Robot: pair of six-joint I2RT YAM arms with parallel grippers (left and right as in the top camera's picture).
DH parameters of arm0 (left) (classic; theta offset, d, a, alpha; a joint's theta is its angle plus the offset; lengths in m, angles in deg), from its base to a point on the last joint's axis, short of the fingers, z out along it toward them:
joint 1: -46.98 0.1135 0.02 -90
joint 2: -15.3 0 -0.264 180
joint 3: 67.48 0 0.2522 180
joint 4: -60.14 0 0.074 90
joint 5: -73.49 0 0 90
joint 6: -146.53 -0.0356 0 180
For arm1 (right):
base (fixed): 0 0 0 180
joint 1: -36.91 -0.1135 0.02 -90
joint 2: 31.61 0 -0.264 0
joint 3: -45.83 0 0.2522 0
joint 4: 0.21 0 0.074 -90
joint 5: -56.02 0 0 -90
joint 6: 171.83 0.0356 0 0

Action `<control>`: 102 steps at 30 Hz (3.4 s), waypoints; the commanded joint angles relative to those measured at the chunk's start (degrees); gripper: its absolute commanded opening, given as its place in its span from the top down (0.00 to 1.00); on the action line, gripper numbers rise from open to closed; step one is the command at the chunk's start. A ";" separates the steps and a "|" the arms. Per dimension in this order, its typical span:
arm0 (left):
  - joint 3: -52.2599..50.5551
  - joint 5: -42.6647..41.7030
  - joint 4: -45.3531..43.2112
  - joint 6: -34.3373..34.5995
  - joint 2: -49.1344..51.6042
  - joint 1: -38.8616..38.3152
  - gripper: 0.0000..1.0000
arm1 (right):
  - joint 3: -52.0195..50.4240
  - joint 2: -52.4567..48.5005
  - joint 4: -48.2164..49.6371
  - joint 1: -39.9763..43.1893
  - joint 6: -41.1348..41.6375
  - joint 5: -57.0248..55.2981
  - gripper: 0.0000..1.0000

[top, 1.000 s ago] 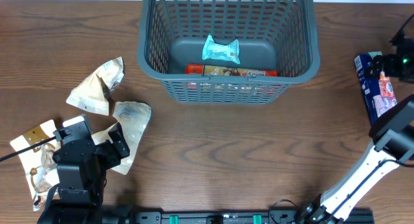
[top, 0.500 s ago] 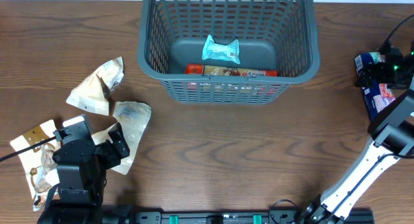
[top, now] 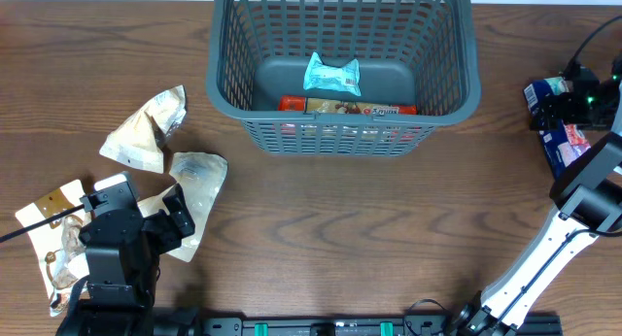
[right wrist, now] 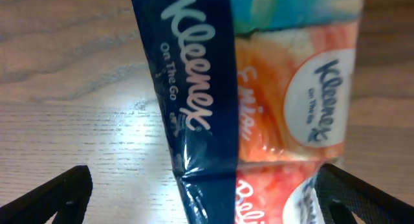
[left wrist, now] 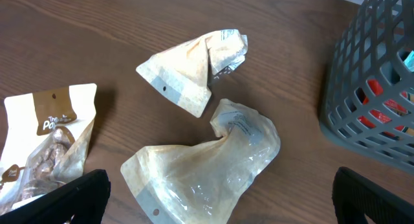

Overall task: Pack container
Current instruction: 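Move the right gripper to the blue Kleenex box and grasp it, then lift the Kleenex box with the right gripper and place it in the basket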

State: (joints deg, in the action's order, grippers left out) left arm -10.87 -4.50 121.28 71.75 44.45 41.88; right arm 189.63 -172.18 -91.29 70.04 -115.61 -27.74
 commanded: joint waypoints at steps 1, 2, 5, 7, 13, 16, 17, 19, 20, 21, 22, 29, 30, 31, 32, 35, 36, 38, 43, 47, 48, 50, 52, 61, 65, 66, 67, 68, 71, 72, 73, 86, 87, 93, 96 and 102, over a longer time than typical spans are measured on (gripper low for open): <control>0.98 0.07 -0.07 0.55 -0.04 -0.22 0.01 | 0.37 3.87 0.79 -0.42 -2.56 0.83 0.01; 0.98 0.07 -0.07 0.55 -0.02 -0.22 0.01 | 0.37 4.31 1.01 -0.42 -2.75 0.83 0.01; 0.98 0.07 -0.07 0.55 -0.02 -0.22 0.01 | 0.37 5.18 1.36 -0.44 -3.76 0.74 0.01; 0.98 0.07 -0.07 0.55 -0.02 -0.22 0.01 | 0.37 5.20 1.42 -0.31 -4.07 0.61 0.02; 0.98 0.07 -0.09 0.55 -0.02 -0.22 0.01 | 0.35 5.20 1.77 0.70 -5.97 0.63 0.03; 0.98 0.07 -0.09 0.55 -0.02 -0.22 0.01 | 0.33 5.20 1.88 1.66 -6.23 0.66 0.04; 0.98 0.07 -0.07 0.55 -0.02 -0.22 0.01 | 0.33 5.20 2.14 2.10 -6.45 0.68 0.04; 0.98 0.07 -0.07 0.55 -0.02 -0.22 0.01 | 0.28 5.20 2.64 2.75 -6.62 0.87 0.04; 0.98 0.07 -0.09 0.55 -0.02 -0.22 0.01 | 0.22 5.20 2.91 3.04 -6.62 1.31 0.04; 0.98 0.07 -0.09 0.55 -0.02 -0.22 0.01 | -0.02 5.20 3.30 3.30 -6.62 1.86 0.04; 0.98 0.07 -0.09 0.55 -0.02 -0.22 0.01 | -0.37 5.20 3.72 3.45 -6.62 2.21 0.04; 0.98 0.07 -0.55 0.55 -0.02 -0.22 0.01 | -9.27 5.18 8.48 2.97 -7.26 2.40 0.02; 0.98 0.07 -0.79 0.55 -0.02 -0.22 0.01 | -11.21 5.18 9.62 2.80 -7.26 2.38 0.02; 0.98 0.07 -1.20 0.55 -0.02 -0.22 0.01 | -12.66 5.20 10.49 2.75 -7.21 2.38 0.02; 0.98 0.07 -1.46 0.55 -0.02 -0.22 0.01 | -14.32 5.18 11.50 2.64 -7.21 2.40 0.02; 0.98 0.07 -1.92 0.55 -0.02 -0.22 0.01 | -18.27 5.20 13.70 2.27 -7.23 2.38 0.02; 0.98 0.07 -1.90 0.55 -0.02 -0.22 0.01 | -19.61 5.18 14.49 2.14 -7.21 2.38 0.03; 0.98 0.07 -1.90 0.55 -0.02 -0.22 0.01 | -21.18 5.20 14.80 1.95 -7.19 2.45 0.14; 0.98 0.07 -1.88 0.55 -0.02 -0.22 0.01 | -21.97 5.20 15.32 1.53 -4.68 3.82 0.50; 0.98 0.07 -1.88 0.55 -0.02 -0.22 0.01 | -21.09 5.29 14.88 0.50 -2.38 7.08 0.83; 0.98 0.07 -1.86 0.55 -0.02 -0.24 0.01 | -20.63 5.35 14.62 0.00 -1.68 7.43 0.84; 0.98 0.07 -1.81 0.55 -0.02 -0.24 0.01 | -18.67 5.64 13.40 -1.51 0.48 7.54 0.88; 0.98 0.07 -1.81 0.55 -0.02 -0.24 0.01 | -15.78 6.34 11.78 -3.26 1.25 7.56 0.92; 0.98 0.07 -1.79 0.52 -0.04 -0.22 0.01 | 4.98 16.22 8.57 -12.74 7.43 8.20 0.99; 0.98 0.07 -1.75 0.52 -0.04 -0.22 0.01 | 12.96 21.84 8.31 -18.23 7.56 7.52 0.99; 0.98 0.07 -1.73 0.52 -0.04 -0.22 0.01 | 14.47 23.21 8.28 -19.82 6.93 7.06 0.99; 0.98 0.07 -1.70 0.52 -0.04 -0.22 0.01 | 15.47 24.37 8.22 -21.24 6.01 6.95 0.99; 0.98 0.07 -1.66 0.52 -0.04 -0.22 0.01 | 16.24 25.70 8.20 -22.95 5.09 6.73 0.99; 0.98 0.07 -1.51 0.52 -0.04 -0.22 0.02 | 16.76 28.94 8.00 -28.20 1.38 6.71 0.99; 0.98 0.07 -1.38 0.52 -0.04 -0.22 0.01 | 16.76 29.75 7.65 -30.45 -0.59 6.73 0.99; 0.98 0.07 -1.25 0.52 -0.04 -0.22 0.02 | 16.76 30.25 7.26 -32.50 -2.49 6.82 0.99; 0.98 0.07 -1.14 0.52 -0.04 -0.22 0.01 | 9.73 24.85 1.09 -54.51 -34.14 7.96 0.99; 0.98 0.07 -1.14 0.52 -0.04 -0.22 0.02 | 8.83 23.71 1.25 -54.69 -34.03 7.96 0.99; 0.98 0.07 -1.14 0.52 -0.04 -0.22 0.01 | 3.98 15.52 1.20 -54.47 -33.31 7.48 0.97; 0.98 0.07 -1.14 0.52 -0.04 -0.22 0.01 | 2.71 11.82 1.18 -54.14 -30.25 7.06 0.64; 0.98 0.07 -1.16 0.52 -0.04 -0.22 0.01 | 2.84 9.99 0.59 -54.12 -28.57 7.10 0.50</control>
State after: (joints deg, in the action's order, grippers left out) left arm -10.87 -4.50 120.01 71.77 44.45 41.88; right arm 191.35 -164.27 -90.63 15.61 -145.22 -21.62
